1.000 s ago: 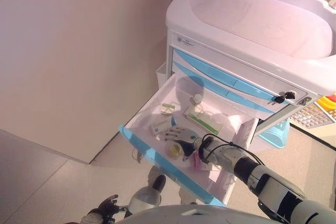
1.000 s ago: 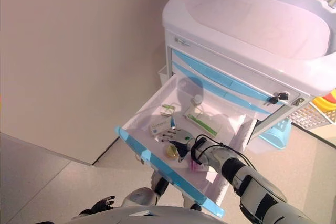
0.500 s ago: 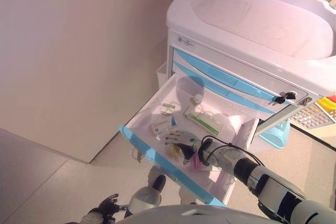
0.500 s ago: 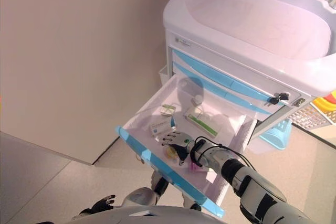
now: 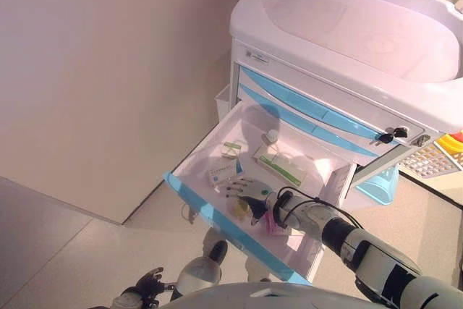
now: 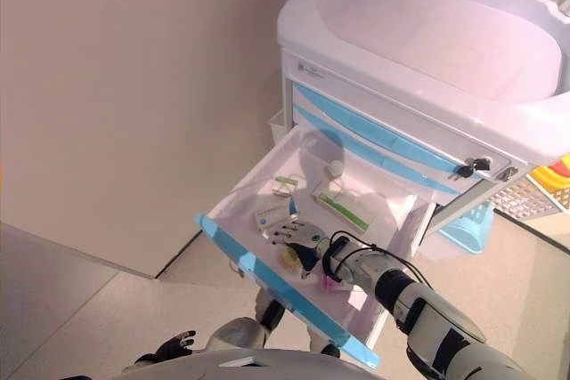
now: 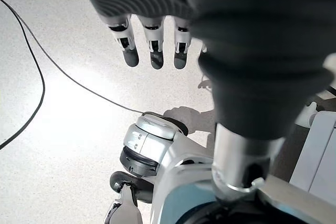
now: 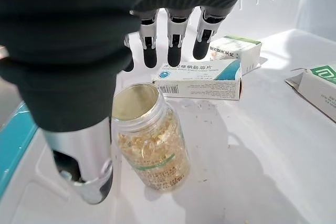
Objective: Open the drawer and pick up the medicine
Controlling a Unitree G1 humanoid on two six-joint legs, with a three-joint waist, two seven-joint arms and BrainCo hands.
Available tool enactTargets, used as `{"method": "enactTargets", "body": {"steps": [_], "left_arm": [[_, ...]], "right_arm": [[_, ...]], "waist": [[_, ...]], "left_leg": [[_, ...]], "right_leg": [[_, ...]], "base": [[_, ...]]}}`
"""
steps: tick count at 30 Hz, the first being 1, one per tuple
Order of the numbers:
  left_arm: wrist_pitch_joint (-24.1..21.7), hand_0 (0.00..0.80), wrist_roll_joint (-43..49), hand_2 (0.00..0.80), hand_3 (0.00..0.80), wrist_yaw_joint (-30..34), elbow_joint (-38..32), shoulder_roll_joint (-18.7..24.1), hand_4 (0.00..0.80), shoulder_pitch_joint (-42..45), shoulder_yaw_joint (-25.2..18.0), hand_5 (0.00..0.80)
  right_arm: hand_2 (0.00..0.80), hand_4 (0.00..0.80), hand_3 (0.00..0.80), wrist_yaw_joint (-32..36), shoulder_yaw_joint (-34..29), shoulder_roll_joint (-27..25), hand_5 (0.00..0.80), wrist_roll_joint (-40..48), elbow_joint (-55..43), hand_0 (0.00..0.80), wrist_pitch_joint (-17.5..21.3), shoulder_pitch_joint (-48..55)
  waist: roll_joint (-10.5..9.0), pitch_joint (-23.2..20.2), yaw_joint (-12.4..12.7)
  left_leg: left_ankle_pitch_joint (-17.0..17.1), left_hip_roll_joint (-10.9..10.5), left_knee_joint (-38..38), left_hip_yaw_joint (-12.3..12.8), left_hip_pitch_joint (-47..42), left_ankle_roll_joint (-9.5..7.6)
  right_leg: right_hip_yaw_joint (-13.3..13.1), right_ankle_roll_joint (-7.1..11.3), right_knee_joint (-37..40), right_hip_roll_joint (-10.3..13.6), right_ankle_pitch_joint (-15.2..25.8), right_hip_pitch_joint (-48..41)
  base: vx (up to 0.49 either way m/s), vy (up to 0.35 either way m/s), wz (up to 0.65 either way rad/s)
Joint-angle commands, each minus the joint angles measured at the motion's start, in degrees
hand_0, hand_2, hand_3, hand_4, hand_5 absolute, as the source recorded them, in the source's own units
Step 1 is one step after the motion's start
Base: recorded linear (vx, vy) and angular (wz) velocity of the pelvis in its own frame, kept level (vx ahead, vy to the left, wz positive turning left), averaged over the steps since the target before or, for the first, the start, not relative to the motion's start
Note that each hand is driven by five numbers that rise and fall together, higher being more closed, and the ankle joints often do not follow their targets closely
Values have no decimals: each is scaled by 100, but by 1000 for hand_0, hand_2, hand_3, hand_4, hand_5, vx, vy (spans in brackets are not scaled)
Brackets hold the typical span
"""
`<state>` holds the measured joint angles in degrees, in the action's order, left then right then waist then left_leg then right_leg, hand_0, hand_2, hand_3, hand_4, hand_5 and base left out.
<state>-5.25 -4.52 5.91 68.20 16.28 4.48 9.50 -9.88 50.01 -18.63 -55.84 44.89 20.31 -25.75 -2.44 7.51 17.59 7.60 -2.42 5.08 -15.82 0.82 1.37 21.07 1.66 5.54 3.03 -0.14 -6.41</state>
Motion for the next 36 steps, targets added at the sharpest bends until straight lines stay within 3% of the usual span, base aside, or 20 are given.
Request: {"method": "enactTargets", "body": {"steps": [1,28,32,36], "left_arm": [[-115,0,105,0,0,-30,190,47,0,-213,292,0],[-130,0,108,0,0,-37,199,63,0,-215,281,0],[-86,0,105,0,0,-41,207,86,0,-219,198,0],[-2,0,23,0,0,-32,181,153,0,-208,44,0]], "right_arm": [[800,800,800,-233,104,157,800,-66,-179,800,29,-212],[800,800,800,-133,68,-27,800,13,-343,800,25,-260],[800,800,800,212,6,-269,800,414,-855,800,-37,-342],[800,800,800,1050,-206,-838,800,1232,-1989,800,-189,-362]], "waist": [[-48,57,97],[-122,59,30],[-178,50,-52],[-255,34,-262]], "left_leg": [[-433,-178,-16,-77,-43,-68],[-466,-168,-8,-16,-80,-77],[-489,-144,-8,60,-101,-69],[-528,-97,-8,231,-155,-60]], "right_leg": [[-40,315,-231,261,39,31],[-118,323,-211,240,63,26],[-195,331,-201,230,88,33],[-360,337,-189,207,126,39]], "base": [[0,0,0],[0,0,0],[0,0,-1],[0,6,-13]]}}
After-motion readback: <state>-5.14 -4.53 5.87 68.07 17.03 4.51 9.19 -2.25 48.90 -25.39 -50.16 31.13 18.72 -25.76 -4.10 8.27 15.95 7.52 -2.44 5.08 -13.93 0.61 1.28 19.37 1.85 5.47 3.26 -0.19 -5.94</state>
